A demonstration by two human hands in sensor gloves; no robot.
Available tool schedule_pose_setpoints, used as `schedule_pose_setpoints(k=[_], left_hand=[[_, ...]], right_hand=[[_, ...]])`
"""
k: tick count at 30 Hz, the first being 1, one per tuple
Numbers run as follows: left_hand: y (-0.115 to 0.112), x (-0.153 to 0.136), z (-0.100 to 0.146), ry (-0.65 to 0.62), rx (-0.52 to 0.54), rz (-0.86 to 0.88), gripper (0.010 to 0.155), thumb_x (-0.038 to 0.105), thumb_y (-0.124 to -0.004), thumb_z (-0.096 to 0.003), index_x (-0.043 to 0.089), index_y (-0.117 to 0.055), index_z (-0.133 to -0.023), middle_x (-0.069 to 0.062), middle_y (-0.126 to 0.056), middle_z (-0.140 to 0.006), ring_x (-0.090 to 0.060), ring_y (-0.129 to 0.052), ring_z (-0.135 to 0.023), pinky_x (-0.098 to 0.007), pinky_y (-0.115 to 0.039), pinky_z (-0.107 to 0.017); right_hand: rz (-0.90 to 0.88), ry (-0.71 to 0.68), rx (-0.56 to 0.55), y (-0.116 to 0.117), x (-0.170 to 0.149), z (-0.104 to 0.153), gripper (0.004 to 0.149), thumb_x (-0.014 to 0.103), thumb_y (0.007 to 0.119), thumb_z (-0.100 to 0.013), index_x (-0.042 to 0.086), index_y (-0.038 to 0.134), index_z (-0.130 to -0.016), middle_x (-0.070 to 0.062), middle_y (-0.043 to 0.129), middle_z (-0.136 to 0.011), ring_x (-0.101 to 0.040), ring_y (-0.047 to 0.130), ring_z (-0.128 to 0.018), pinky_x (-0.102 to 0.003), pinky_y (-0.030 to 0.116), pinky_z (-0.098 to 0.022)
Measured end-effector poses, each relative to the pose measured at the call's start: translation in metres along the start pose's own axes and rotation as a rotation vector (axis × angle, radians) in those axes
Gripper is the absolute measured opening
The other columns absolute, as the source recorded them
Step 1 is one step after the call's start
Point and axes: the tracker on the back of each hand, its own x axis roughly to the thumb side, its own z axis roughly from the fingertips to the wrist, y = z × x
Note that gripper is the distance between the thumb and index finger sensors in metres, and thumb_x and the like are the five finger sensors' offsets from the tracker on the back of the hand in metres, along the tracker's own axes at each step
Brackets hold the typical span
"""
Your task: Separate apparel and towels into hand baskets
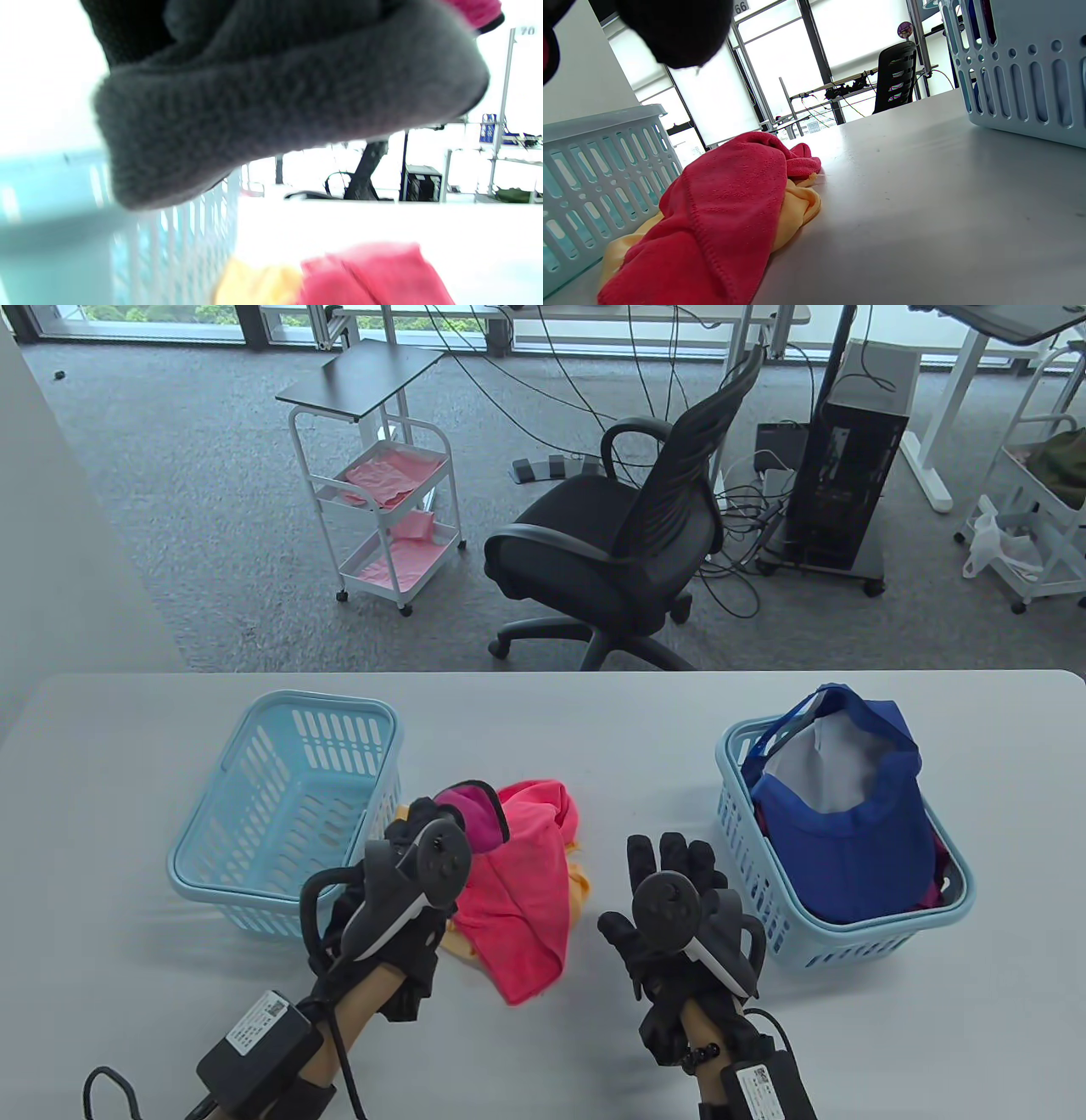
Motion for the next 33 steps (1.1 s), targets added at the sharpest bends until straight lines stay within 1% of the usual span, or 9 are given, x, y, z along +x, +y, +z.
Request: schedule_pose_setpoints(k=[2,5,8,13,19,23,28,31,33], left_hand=[[0.018,-0.014,-0.007,0.035,0.022,-0.019,0.061,0.043,-0.070,-0.0525,0.018,-0.057,-0.107,-0.016,-0.083,-0.098,-0.030,-0.105,-0.077,-0.045,-0.090,-0.057],[0.030,-0.038,-0.023,0.127,0.011,-0.020,0.061,0.045,-0.070,-0.0524,0.018,-0.058,-0.106,-0.014,-0.085,-0.097,-0.028,-0.106,-0.075,-0.044,-0.091,-0.056],[0.029,-0.059,-0.038,0.199,-0.028,-0.030,0.061,0.046,-0.069,-0.0525,0.018,-0.058,-0.106,-0.014,-0.085,-0.096,-0.027,-0.107,-0.074,-0.043,-0.091,-0.056],[0.013,-0.084,-0.059,0.305,-0.099,-0.056,0.062,0.047,-0.069,-0.0522,0.017,-0.058,-0.106,-0.013,-0.085,-0.097,-0.027,-0.107,-0.075,-0.043,-0.091,-0.056],[-0.010,-0.091,-0.074,0.346,-0.167,-0.135,0.069,0.052,-0.069,-0.0501,0.017,-0.056,-0.108,-0.013,-0.083,-0.099,-0.029,-0.105,-0.077,-0.045,-0.089,-0.058],[-0.029,-0.094,-0.081,0.355,-0.317,-0.131,0.092,0.064,-0.063,-0.0464,0.011,-0.031,-0.114,-0.027,-0.052,-0.114,-0.050,-0.079,-0.099,-0.062,-0.072,-0.069],[-0.030,-0.093,-0.079,0.342,-0.301,-0.112,0.094,0.065,-0.062,-0.0457,0.009,-0.029,-0.114,-0.032,-0.043,-0.115,-0.055,-0.068,-0.103,-0.066,-0.065,-0.071],[-0.021,-0.078,-0.075,0.266,-0.263,-0.087,0.095,0.065,-0.062,-0.0457,0.008,-0.029,-0.114,-0.034,-0.040,-0.115,-0.057,-0.063,-0.103,-0.066,-0.062,-0.072],[-0.014,-0.057,-0.071,0.169,-0.236,-0.080,0.096,0.065,-0.062,-0.0455,0.009,-0.026,-0.114,-0.033,-0.037,-0.115,-0.057,-0.061,-0.104,-0.066,-0.060,-0.073]], right_hand=[[-0.003,-0.003,0.002,0.000,0.000,0.000,0.088,0.048,0.077,-0.040,0.020,0.024,-0.105,-0.022,0.015,-0.108,-0.053,0.014,-0.096,-0.066,0.026,-0.072],[-0.006,-0.006,0.000,0.000,0.000,0.001,0.088,0.048,0.077,-0.040,0.020,0.024,-0.105,-0.023,0.015,-0.108,-0.053,0.014,-0.096,-0.066,0.026,-0.071],[-0.013,-0.007,-0.003,0.001,0.000,0.001,0.088,0.049,0.077,-0.040,0.020,0.024,-0.105,-0.023,0.015,-0.108,-0.053,0.014,-0.096,-0.066,0.026,-0.071],[-0.015,-0.008,0.004,0.003,0.001,0.001,0.088,0.049,0.077,-0.040,0.020,0.024,-0.105,-0.023,0.015,-0.108,-0.054,0.014,-0.096,-0.066,0.026,-0.071],[-0.018,0.006,0.016,0.006,-0.002,0.000,0.088,0.048,0.077,-0.040,0.020,0.024,-0.105,-0.023,0.015,-0.108,-0.053,0.014,-0.096,-0.066,0.026,-0.071],[-0.025,0.016,0.014,0.005,-0.006,-0.001,0.088,0.048,0.077,-0.040,0.020,0.024,-0.105,-0.023,0.015,-0.108,-0.053,0.014,-0.096,-0.066,0.026,-0.071],[-0.037,0.018,0.023,0.005,-0.006,-0.001,0.088,0.048,0.077,-0.040,0.020,0.024,-0.105,-0.023,0.015,-0.108,-0.053,0.014,-0.096,-0.066,0.026,-0.071],[-0.040,0.017,0.029,0.005,-0.006,-0.001,0.088,0.048,0.076,-0.040,0.020,0.024,-0.105,-0.023,0.015,-0.108,-0.053,0.014,-0.096,-0.066,0.026,-0.071],[-0.039,0.017,0.030,0.005,-0.006,-0.001,0.088,0.049,0.076,-0.040,0.021,0.024,-0.105,-0.023,0.014,-0.108,-0.053,0.014,-0.096,-0.066,0.026,-0.071]])
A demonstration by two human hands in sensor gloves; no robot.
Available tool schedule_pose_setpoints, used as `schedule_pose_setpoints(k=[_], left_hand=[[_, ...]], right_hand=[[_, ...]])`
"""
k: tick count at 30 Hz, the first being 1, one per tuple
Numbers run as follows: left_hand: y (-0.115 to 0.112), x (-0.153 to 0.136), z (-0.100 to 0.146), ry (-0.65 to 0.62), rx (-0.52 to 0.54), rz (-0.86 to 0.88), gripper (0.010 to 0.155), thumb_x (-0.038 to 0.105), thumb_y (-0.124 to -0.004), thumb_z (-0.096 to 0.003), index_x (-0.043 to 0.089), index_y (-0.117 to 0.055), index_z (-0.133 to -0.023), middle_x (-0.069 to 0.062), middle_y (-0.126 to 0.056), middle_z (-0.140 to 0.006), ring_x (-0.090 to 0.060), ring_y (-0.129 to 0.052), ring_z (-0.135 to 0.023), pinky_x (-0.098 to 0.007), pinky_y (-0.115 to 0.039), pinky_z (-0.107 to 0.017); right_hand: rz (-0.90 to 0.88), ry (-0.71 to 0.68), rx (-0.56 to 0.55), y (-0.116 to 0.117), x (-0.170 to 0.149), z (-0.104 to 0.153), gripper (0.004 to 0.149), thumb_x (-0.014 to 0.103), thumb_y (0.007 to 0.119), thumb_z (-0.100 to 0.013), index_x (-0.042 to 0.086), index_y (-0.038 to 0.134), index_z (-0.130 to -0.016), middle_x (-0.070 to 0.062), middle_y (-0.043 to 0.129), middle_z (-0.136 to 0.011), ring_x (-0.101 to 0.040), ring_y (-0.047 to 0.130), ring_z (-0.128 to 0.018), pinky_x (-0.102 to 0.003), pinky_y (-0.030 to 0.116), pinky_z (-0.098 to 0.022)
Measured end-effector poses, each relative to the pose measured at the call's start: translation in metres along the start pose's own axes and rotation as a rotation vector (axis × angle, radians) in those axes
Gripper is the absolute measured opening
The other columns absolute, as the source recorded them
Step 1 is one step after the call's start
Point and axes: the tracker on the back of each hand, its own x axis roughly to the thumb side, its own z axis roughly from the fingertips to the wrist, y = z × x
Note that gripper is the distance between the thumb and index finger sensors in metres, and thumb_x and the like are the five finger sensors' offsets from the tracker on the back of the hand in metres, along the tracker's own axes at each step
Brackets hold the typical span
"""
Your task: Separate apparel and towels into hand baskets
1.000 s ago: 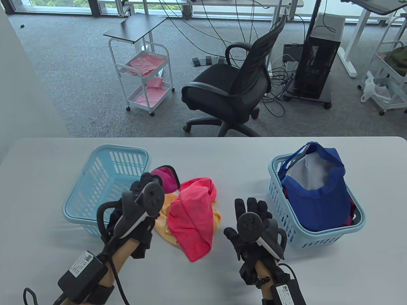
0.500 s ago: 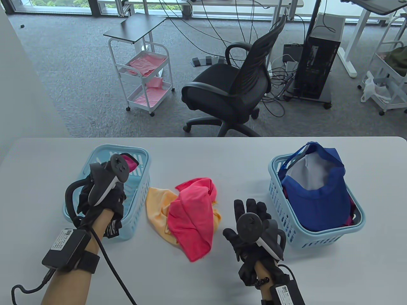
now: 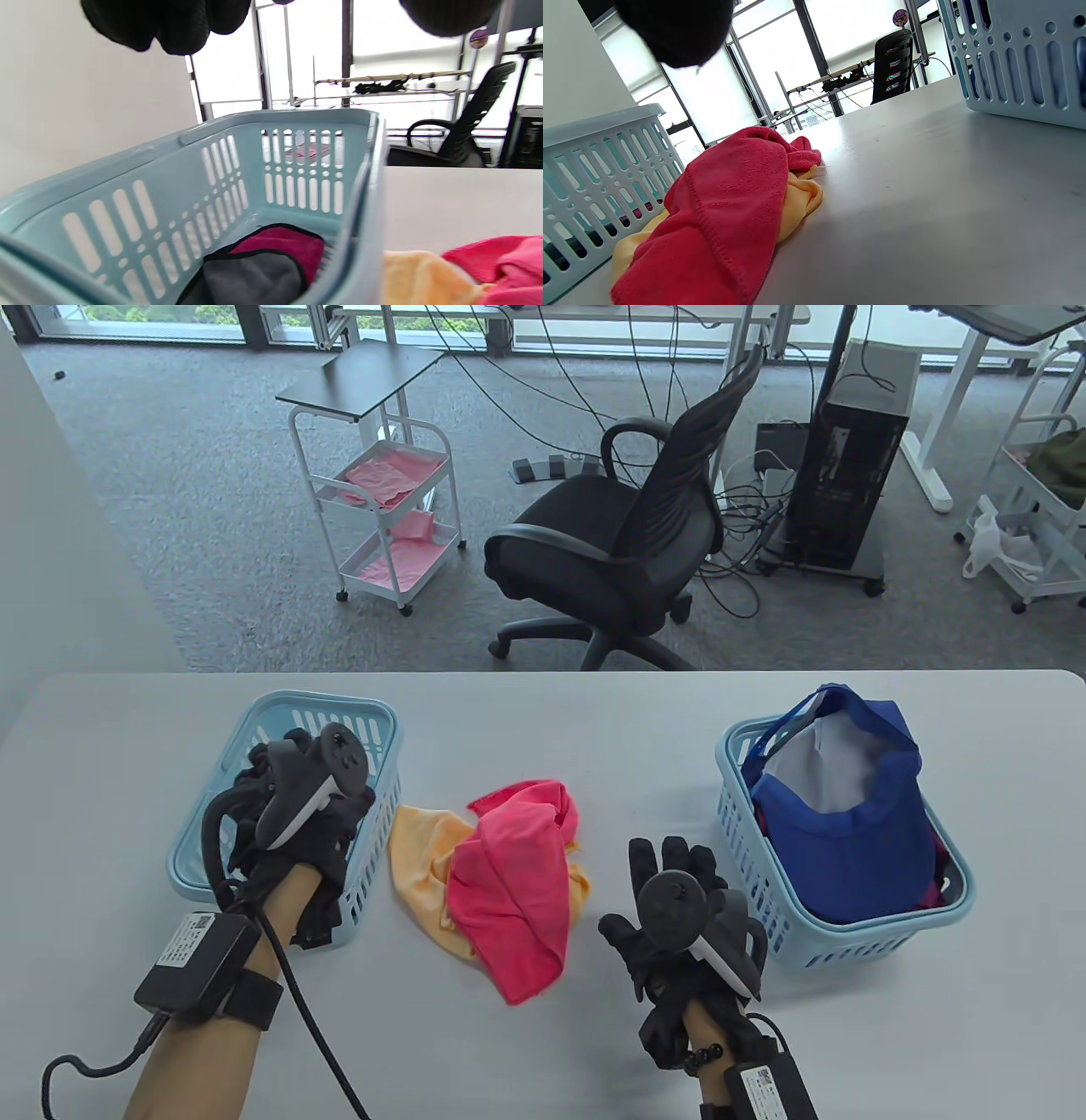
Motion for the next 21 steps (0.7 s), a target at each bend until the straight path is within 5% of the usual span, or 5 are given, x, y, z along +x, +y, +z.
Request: schedule_pose_setpoints(k=[5,9,13,21], left_hand=[[-0.006,0.076,0.033,-0.279,0.023,0.049,0.103,0.067,-0.061,-0.0455,0.006,-0.010,-0.111,-0.035,-0.027,-0.115,-0.060,-0.055,-0.106,-0.067,-0.057,-0.075],[-0.044,0.132,0.047,-0.401,-0.036,0.027,0.104,0.066,-0.062,-0.0458,0.006,-0.008,-0.111,-0.037,-0.022,-0.115,-0.063,-0.052,-0.105,-0.069,-0.056,-0.074],[-0.086,0.165,0.027,-0.388,-0.111,0.001,0.104,0.066,-0.062,-0.0454,0.008,-0.007,-0.111,-0.040,-0.015,-0.112,-0.069,-0.045,-0.102,-0.072,-0.053,-0.072],[-0.128,0.179,-0.010,-0.319,-0.194,-0.006,0.099,0.068,-0.060,-0.0445,0.011,-0.016,-0.113,-0.035,-0.019,-0.114,-0.071,-0.045,-0.100,-0.074,-0.056,-0.070]], right_hand=[[0.003,0.011,-0.003,0.000,-0.001,0.001,0.088,0.049,0.076,-0.040,0.021,0.024,-0.105,-0.023,0.014,-0.108,-0.053,0.014,-0.096,-0.066,0.026,-0.071],[0.006,0.027,-0.005,0.000,-0.004,0.000,0.088,0.049,0.076,-0.040,0.021,0.024,-0.105,-0.023,0.015,-0.108,-0.053,0.014,-0.096,-0.066,0.026,-0.071],[-0.004,0.049,-0.006,0.000,-0.008,0.000,0.088,0.049,0.076,-0.040,0.021,0.024,-0.105,-0.023,0.015,-0.108,-0.053,0.014,-0.096,-0.066,0.026,-0.071],[-0.022,0.080,-0.005,0.000,-0.014,-0.002,0.088,0.049,0.076,-0.040,0.020,0.024,-0.105,-0.023,0.015,-0.108,-0.053,0.014,-0.096,-0.066,0.026,-0.071]])
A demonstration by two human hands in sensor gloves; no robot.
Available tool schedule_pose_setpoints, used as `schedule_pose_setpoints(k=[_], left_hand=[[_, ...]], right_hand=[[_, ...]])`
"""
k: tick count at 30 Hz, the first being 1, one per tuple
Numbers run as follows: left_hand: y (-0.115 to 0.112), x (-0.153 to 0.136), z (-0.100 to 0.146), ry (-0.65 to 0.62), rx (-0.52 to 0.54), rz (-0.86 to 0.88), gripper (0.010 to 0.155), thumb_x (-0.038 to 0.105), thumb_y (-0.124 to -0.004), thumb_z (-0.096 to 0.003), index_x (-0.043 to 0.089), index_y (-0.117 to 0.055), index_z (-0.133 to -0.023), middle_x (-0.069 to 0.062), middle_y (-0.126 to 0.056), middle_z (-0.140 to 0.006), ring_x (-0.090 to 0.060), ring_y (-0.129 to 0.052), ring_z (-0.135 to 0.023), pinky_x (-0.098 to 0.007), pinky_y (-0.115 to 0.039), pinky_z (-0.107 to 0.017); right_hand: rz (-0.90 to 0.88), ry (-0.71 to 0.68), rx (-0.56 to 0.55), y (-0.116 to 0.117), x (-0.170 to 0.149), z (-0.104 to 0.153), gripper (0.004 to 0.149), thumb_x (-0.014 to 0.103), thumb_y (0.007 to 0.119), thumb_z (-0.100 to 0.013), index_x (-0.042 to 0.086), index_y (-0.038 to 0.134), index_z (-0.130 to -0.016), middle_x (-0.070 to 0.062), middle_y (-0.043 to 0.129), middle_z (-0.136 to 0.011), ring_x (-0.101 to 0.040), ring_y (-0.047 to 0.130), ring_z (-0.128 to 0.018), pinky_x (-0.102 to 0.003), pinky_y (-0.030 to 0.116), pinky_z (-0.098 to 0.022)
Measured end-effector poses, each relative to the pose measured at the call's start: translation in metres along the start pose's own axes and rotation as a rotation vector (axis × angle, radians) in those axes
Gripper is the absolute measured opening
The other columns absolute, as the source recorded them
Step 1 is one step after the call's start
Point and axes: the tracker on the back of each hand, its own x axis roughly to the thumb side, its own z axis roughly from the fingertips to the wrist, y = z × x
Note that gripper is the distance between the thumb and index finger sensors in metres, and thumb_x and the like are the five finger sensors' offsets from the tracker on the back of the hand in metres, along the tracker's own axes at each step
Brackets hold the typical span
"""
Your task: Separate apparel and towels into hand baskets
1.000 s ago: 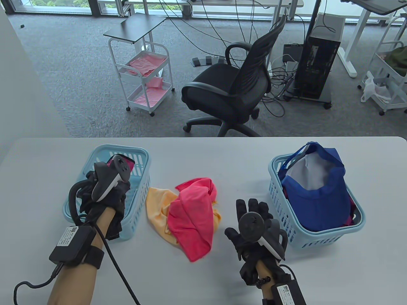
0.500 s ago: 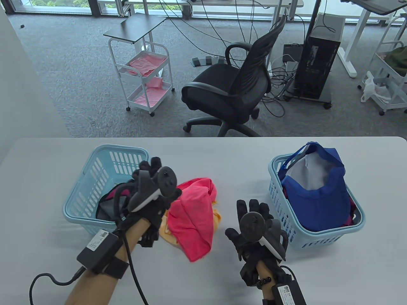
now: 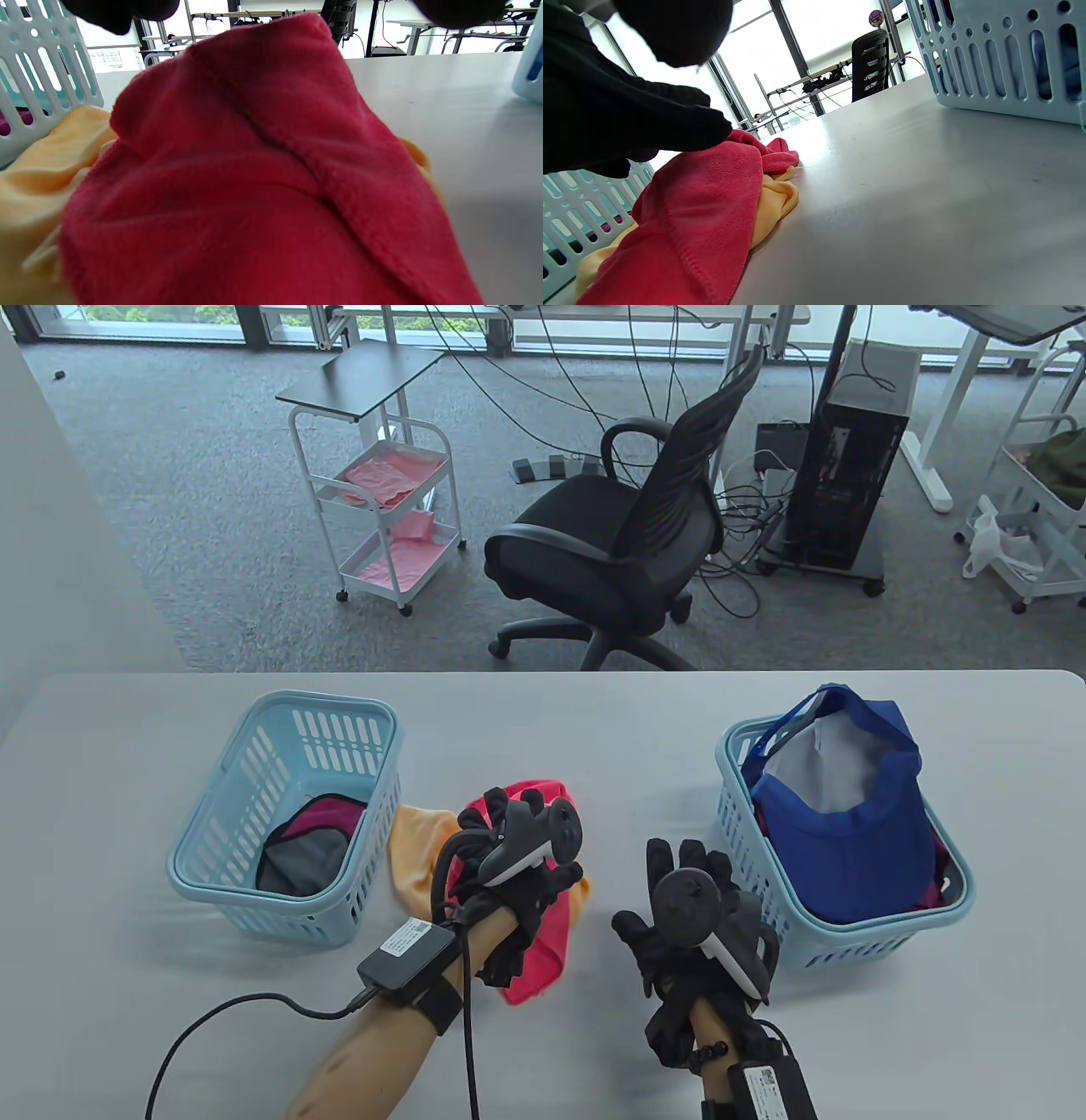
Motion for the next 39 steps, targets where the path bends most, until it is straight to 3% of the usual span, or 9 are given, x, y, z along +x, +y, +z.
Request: schedule_pose_setpoints(k=[2,4,9,13,20,31,39], left_hand=[[-0.007,-0.004,-0.007,0.017,-0.024,0.018,0.095,0.066,-0.061,-0.0450,0.011,-0.026,-0.114,-0.030,-0.031,-0.116,-0.068,-0.053,-0.100,-0.072,-0.060,-0.069],[-0.013,-0.008,-0.010,0.024,-0.045,0.043,0.095,0.066,-0.062,-0.0455,0.011,-0.026,-0.114,-0.029,-0.030,-0.116,-0.067,-0.054,-0.100,-0.071,-0.063,-0.068],[-0.016,-0.012,-0.015,0.057,0.023,0.008,0.089,0.063,-0.064,-0.0468,0.013,-0.029,-0.113,-0.025,-0.039,-0.116,-0.059,-0.067,-0.099,-0.065,-0.071,-0.067],[-0.020,-0.014,-0.020,0.092,0.063,-0.035,0.094,0.064,-0.065,-0.0455,0.010,-0.027,-0.112,-0.023,-0.046,-0.115,-0.053,-0.076,-0.096,-0.060,-0.076,-0.066],[-0.019,-0.013,-0.023,0.104,0.138,-0.107,0.080,0.060,-0.068,-0.0464,0.018,-0.045,-0.110,-0.015,-0.062,-0.110,-0.045,-0.090,-0.089,-0.053,-0.083,-0.062],[-0.016,-0.016,-0.021,0.118,0.218,-0.081,0.057,0.051,-0.070,-0.0489,0.031,-0.062,-0.102,-0.006,-0.074,-0.105,-0.038,-0.098,-0.083,-0.049,-0.088,-0.058],[-0.008,-0.024,-0.013,0.115,0.192,0.046,0.055,0.049,-0.067,-0.0495,0.034,-0.060,-0.102,-0.006,-0.071,-0.107,-0.041,-0.095,-0.087,-0.050,-0.088,-0.060]], right_hand=[[0.004,0.005,0.002,0.000,0.000,0.000,0.088,0.049,0.076,-0.040,0.020,0.024,-0.105,-0.023,0.015,-0.108,-0.053,0.014,-0.096,-0.066,0.027,-0.071],[0.002,0.007,0.003,0.000,0.000,0.000,0.088,0.049,0.076,-0.040,0.020,0.024,-0.105,-0.023,0.014,-0.108,-0.053,0.014,-0.096,-0.066,0.026,-0.071],[0.004,0.015,-0.006,-0.001,0.000,0.000,0.088,0.049,0.076,-0.040,0.020,0.024,-0.105,-0.023,0.015,-0.108,-0.053,0.014,-0.096,-0.066,0.027,-0.071],[-0.002,0.017,-0.011,-0.001,0.000,0.002,0.088,0.049,0.076,-0.040,0.020,0.024,-0.105,-0.023,0.014,-0.108,-0.053,0.014,-0.096,-0.066,0.027,-0.071],[-0.015,0.020,-0.018,-0.002,-0.001,0.003,0.088,0.049,0.076,-0.040,0.020,0.024,-0.105,-0.023,0.014,-0.108,-0.053,0.015,-0.096,-0.066,0.027,-0.071],[-0.037,0.010,-0.011,-0.003,0.000,0.002,0.087,0.049,0.076,-0.040,0.020,0.025,-0.105,-0.022,0.014,-0.108,-0.053,0.014,-0.096,-0.066,0.026,-0.071],[-0.053,0.006,-0.027,-0.006,-0.002,0.003,0.087,0.049,0.076,-0.040,0.020,0.026,-0.105,-0.022,0.015,-0.108,-0.053,0.014,-0.096,-0.066,0.026,-0.071]])
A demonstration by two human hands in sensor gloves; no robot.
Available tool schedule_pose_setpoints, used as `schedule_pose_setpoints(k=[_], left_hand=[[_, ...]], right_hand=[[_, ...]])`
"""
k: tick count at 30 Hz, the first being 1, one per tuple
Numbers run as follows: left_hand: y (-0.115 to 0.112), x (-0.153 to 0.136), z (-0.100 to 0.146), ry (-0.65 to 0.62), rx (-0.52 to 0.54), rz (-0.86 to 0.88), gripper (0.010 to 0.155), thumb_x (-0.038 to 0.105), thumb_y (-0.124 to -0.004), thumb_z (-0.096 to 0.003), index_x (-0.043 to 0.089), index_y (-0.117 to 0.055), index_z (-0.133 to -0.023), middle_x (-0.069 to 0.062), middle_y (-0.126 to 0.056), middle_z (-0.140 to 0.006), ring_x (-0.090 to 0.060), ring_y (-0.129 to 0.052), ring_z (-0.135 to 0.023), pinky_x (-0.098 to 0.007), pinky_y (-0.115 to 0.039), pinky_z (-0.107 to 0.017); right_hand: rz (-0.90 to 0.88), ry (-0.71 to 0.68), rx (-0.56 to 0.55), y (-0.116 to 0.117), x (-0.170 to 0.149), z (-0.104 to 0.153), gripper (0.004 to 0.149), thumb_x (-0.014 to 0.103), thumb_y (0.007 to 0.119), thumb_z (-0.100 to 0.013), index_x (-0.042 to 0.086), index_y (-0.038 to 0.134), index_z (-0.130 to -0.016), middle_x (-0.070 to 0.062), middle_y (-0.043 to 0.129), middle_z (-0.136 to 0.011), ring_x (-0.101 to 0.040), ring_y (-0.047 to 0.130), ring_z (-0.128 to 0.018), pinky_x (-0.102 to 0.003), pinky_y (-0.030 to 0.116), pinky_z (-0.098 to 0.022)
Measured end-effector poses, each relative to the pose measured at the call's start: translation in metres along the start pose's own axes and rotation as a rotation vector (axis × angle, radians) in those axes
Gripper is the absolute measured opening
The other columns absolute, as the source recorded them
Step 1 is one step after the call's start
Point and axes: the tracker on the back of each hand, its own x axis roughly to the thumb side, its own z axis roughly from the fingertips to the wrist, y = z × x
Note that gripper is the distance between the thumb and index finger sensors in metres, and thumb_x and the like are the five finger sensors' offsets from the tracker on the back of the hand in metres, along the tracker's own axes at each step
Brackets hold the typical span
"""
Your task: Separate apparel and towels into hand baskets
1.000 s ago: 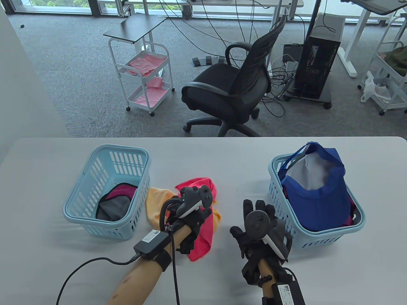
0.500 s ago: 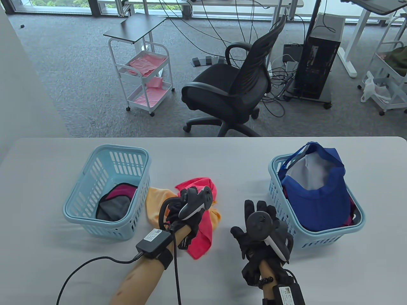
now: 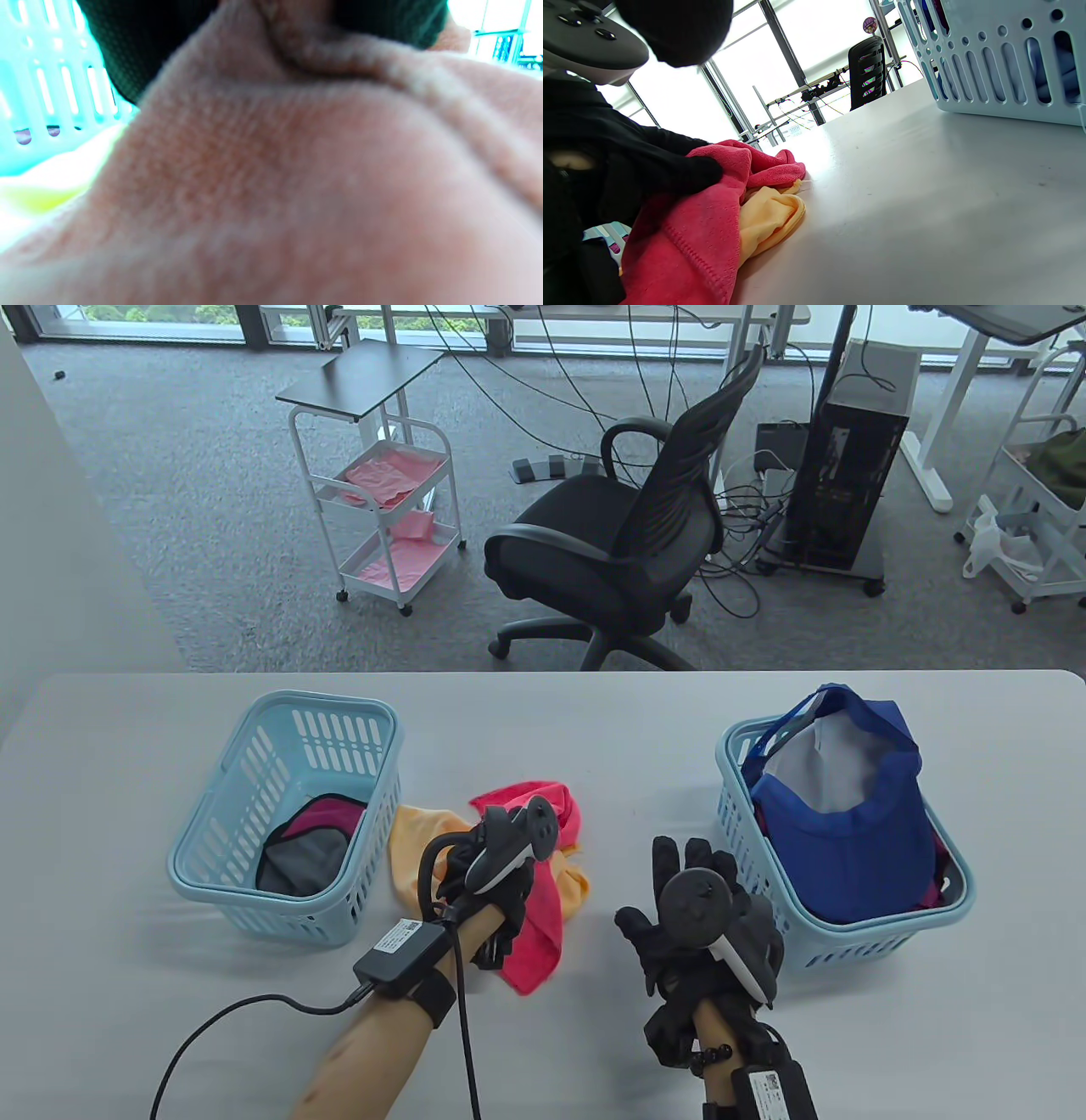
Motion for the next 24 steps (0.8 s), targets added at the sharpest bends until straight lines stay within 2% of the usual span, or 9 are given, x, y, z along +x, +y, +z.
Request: schedule_pose_setpoints(k=[11,21,24], left_hand=[[0.041,-0.009,0.021,-0.011,0.031,0.124,0.056,0.049,-0.066,-0.0507,0.031,-0.058,-0.104,-0.009,-0.072,-0.107,-0.041,-0.094,-0.087,-0.050,-0.088,-0.060],[0.082,-0.015,0.035,-0.005,0.096,0.206,0.055,0.050,-0.066,-0.0511,0.032,-0.061,-0.103,-0.008,-0.076,-0.105,-0.038,-0.098,-0.084,-0.048,-0.089,-0.059],[0.100,-0.018,0.043,-0.010,0.146,0.227,0.054,0.050,-0.067,-0.0510,0.032,-0.063,-0.102,-0.008,-0.078,-0.104,-0.036,-0.099,-0.083,-0.047,-0.090,-0.058]], right_hand=[[-0.013,-0.002,-0.014,-0.005,-0.002,0.001,0.087,0.048,0.076,-0.040,0.020,0.026,-0.105,-0.022,0.015,-0.108,-0.053,0.015,-0.096,-0.066,0.026,-0.072],[-0.032,-0.015,-0.026,-0.009,0.000,0.004,0.087,0.048,0.076,-0.041,0.021,0.026,-0.105,-0.022,0.015,-0.108,-0.053,0.015,-0.096,-0.066,0.026,-0.072],[-0.024,-0.017,-0.030,-0.009,-0.001,0.004,0.087,0.048,0.076,-0.040,0.021,0.026,-0.105,-0.022,0.015,-0.108,-0.053,0.015,-0.096,-0.066,0.027,-0.072]])
